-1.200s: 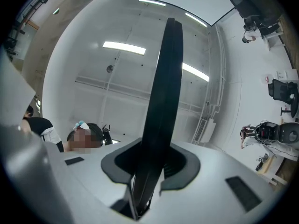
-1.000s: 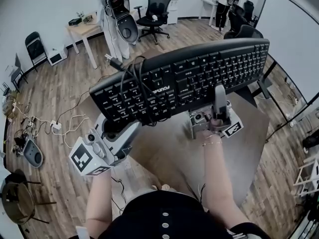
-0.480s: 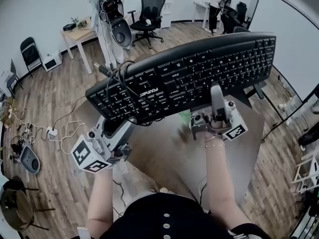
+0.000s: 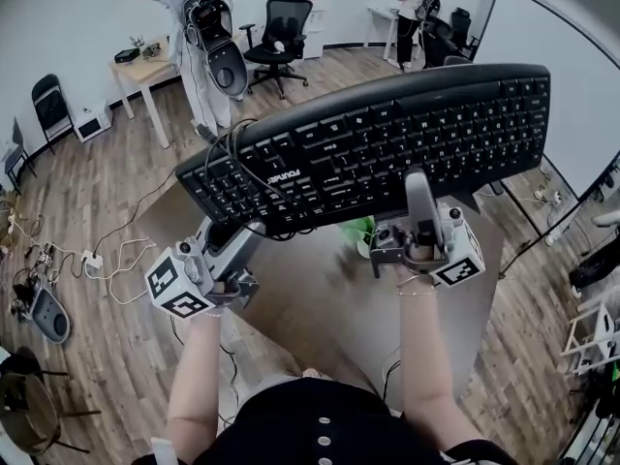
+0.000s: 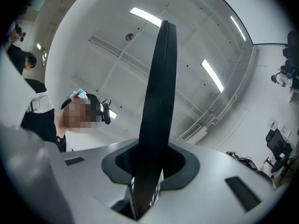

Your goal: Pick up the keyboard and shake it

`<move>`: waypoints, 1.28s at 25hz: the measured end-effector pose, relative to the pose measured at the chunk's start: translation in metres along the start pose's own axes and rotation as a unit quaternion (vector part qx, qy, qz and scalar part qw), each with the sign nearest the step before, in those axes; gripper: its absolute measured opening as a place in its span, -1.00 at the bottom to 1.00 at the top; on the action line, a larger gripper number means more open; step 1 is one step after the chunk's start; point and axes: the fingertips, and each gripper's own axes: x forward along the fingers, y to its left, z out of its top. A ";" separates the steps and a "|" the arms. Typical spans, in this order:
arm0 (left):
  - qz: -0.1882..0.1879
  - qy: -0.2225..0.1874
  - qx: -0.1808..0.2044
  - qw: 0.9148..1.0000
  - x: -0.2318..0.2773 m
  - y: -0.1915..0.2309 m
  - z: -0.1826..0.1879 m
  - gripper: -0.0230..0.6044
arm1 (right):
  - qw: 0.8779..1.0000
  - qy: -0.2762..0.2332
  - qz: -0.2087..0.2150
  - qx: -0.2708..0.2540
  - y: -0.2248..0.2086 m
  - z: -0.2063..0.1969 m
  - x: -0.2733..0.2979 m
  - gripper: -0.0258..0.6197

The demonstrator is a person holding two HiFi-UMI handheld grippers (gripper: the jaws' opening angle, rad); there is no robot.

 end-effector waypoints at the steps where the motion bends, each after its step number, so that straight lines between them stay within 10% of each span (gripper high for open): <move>1: -0.002 -0.002 -0.005 1.000 0.001 0.002 -0.001 -0.43 | 1.000 0.004 -0.001 -0.006 0.001 0.000 0.001 -0.61; 32: -0.052 0.002 -0.100 0.994 0.015 0.019 -0.016 -0.38 | 0.998 0.034 0.001 -0.059 0.024 0.006 0.005 -0.64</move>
